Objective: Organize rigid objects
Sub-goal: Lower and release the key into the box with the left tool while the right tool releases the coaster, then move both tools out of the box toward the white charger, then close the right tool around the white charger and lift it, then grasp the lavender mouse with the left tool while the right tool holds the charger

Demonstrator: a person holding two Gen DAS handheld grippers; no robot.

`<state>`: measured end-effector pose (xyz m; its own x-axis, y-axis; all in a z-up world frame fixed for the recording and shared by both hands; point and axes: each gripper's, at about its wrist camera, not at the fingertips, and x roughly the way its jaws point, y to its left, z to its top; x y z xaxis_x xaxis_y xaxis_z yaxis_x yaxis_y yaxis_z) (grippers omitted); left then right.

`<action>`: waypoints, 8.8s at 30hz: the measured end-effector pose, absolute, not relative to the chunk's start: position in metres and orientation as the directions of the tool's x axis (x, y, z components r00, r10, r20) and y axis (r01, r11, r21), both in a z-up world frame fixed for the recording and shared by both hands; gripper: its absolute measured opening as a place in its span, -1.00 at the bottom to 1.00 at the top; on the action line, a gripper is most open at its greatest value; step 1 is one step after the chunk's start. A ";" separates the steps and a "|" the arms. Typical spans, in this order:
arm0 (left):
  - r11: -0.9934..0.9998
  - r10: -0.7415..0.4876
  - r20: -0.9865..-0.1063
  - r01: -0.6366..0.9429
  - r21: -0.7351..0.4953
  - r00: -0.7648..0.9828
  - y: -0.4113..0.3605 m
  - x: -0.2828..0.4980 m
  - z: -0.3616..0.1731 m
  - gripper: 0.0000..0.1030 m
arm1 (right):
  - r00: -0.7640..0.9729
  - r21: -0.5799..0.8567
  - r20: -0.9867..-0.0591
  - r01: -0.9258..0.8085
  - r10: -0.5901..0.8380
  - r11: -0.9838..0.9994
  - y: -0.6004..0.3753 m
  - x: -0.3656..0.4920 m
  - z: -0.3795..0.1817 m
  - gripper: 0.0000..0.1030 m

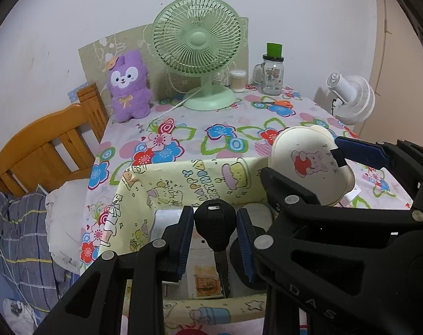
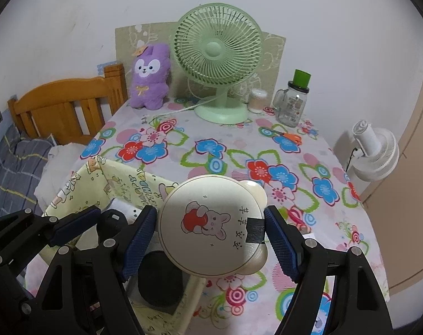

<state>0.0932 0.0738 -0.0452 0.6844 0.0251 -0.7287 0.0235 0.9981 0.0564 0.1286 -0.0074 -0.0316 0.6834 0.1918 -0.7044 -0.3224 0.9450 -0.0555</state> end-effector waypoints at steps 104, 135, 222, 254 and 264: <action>0.987 -0.088 -0.675 0.154 0.038 0.732 -0.049 0.059 -0.022 0.83 | 0.752 -0.057 -0.650 -0.196 0.113 0.979 -0.131 0.084 -0.009 0.85; 0.977 -0.122 -0.734 0.213 0.031 0.668 -0.111 0.090 -0.055 0.82 | 0.706 -0.041 -0.706 -0.122 0.058 0.992 -0.194 0.110 -0.046 0.85; 0.994 -0.036 -0.797 0.104 0.034 0.603 -0.124 0.125 -0.145 0.64 | 0.636 0.086 -0.764 -0.067 0.109 0.994 -0.258 0.164 -0.146 -0.03; 0.970 -0.138 -0.761 0.241 0.025 0.634 -0.172 0.074 -0.143 0.59 | 0.653 0.071 -0.754 -0.031 0.074 0.997 -0.278 0.105 -0.145 -0.02; 0.969 -0.152 -0.771 0.247 0.007 0.618 -0.175 0.079 -0.145 -0.11 | 0.635 0.082 -0.768 -0.034 0.085 0.996 -0.278 0.101 -0.152 -0.02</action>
<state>0.0792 -0.1753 -0.1448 0.6184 -0.1517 -0.7711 0.2467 0.9691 0.0071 0.1011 -0.2776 -0.1516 0.6353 0.0849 -0.7676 -0.0344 0.9961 0.0816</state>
